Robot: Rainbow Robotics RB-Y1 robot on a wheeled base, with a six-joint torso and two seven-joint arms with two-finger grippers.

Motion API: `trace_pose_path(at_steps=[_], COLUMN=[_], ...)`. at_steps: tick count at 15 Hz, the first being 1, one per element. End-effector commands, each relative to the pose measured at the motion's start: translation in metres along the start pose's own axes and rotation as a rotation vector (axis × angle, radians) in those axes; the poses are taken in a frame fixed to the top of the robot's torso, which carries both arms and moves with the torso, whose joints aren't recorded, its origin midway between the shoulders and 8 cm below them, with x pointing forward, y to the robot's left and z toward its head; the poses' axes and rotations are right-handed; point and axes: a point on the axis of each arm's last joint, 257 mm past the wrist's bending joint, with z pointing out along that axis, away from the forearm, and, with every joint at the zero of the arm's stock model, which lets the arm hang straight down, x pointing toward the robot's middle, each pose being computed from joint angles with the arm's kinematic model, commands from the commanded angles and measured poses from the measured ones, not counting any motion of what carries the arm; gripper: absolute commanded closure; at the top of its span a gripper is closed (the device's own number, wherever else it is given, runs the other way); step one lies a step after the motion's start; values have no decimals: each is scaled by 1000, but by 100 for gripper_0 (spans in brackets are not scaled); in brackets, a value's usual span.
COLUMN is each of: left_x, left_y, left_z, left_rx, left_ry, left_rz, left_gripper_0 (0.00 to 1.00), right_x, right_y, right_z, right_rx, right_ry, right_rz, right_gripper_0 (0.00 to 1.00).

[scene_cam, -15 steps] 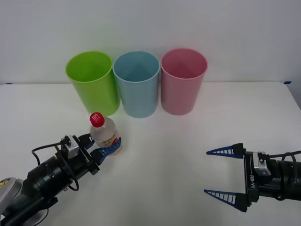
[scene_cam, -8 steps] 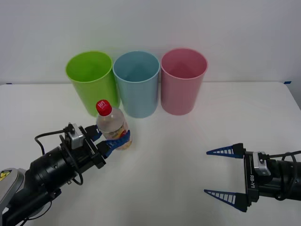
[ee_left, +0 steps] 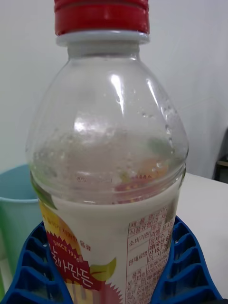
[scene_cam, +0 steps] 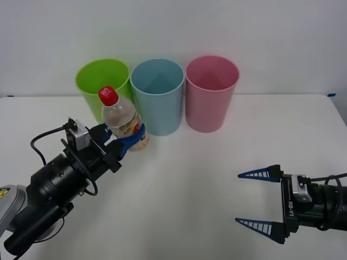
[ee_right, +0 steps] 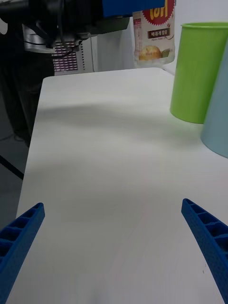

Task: Put cans in the blue bin and PET bottles in the pink bin and trash in the green bin.

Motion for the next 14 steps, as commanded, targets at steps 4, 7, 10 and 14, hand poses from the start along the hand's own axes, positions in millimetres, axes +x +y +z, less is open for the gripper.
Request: trace_pose_path(at_steps=[4,7,10,14], left_x=[-9,-17,-30,-43], left_y=[-11,-15,-21,-24], left_z=[41,63,85,107], left_rx=[5,0,-19,-51], left_ry=[-11,-22,-37,-52], left_rz=[-6,-3,-16,-27], left_gripper_0=[100,100,100,100], right_x=[0,0,0,0], right_y=[0,0,0,0], right_z=[0,0,0,0], right_rx=[0,0,0,0], right_ry=[0,0,0,0], right_rz=[0,0,0,0], right_gripper_0=[0,0,0,0])
